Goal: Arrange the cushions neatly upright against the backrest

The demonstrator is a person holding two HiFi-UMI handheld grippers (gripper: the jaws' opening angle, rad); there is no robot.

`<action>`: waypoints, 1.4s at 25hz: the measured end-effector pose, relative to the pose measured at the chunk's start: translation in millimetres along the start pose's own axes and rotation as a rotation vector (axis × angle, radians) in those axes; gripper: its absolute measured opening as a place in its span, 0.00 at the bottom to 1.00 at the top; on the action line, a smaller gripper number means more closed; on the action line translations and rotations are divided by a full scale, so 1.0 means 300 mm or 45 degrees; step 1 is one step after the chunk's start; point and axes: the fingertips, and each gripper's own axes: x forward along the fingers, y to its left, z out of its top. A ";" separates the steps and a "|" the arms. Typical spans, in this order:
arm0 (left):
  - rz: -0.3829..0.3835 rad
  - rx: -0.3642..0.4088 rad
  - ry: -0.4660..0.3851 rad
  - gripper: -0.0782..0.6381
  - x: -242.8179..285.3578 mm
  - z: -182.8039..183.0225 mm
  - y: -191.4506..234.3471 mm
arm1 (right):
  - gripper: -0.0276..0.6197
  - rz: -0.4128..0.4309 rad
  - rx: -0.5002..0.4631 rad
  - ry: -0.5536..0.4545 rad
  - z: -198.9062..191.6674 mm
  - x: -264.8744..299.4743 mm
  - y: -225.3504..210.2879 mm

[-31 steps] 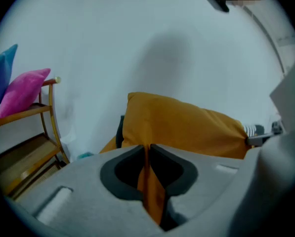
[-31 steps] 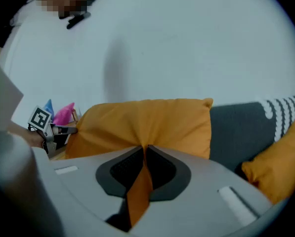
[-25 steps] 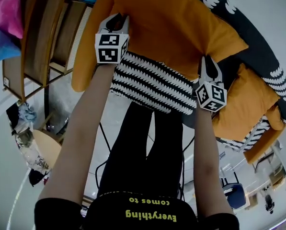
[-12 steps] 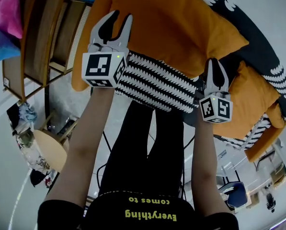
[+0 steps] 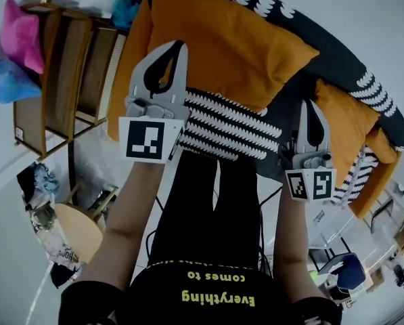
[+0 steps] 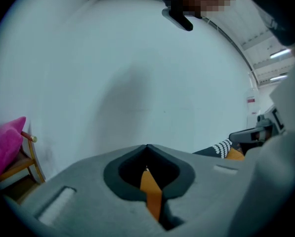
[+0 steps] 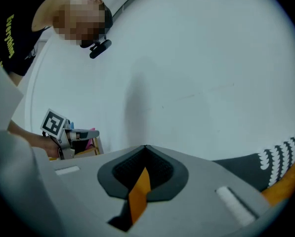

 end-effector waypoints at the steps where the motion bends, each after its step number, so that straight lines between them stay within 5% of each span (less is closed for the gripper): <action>1: -0.014 0.004 0.009 0.11 -0.015 0.026 -0.015 | 0.06 -0.003 0.004 -0.026 0.053 -0.023 0.017; 12: -0.140 0.095 -0.068 0.11 -0.197 0.400 -0.170 | 0.06 0.132 -0.066 -0.094 0.420 -0.207 0.257; 17: -0.184 0.055 -0.121 0.11 -0.252 0.516 -0.239 | 0.06 0.085 -0.083 -0.158 0.532 -0.269 0.305; 27: -0.316 0.102 -0.085 0.11 -0.235 0.572 -0.421 | 0.06 -0.048 -0.064 -0.213 0.614 -0.415 0.194; 35: -0.322 0.127 -0.105 0.11 -0.196 0.572 -0.751 | 0.06 -0.089 -0.014 -0.269 0.614 -0.654 -0.046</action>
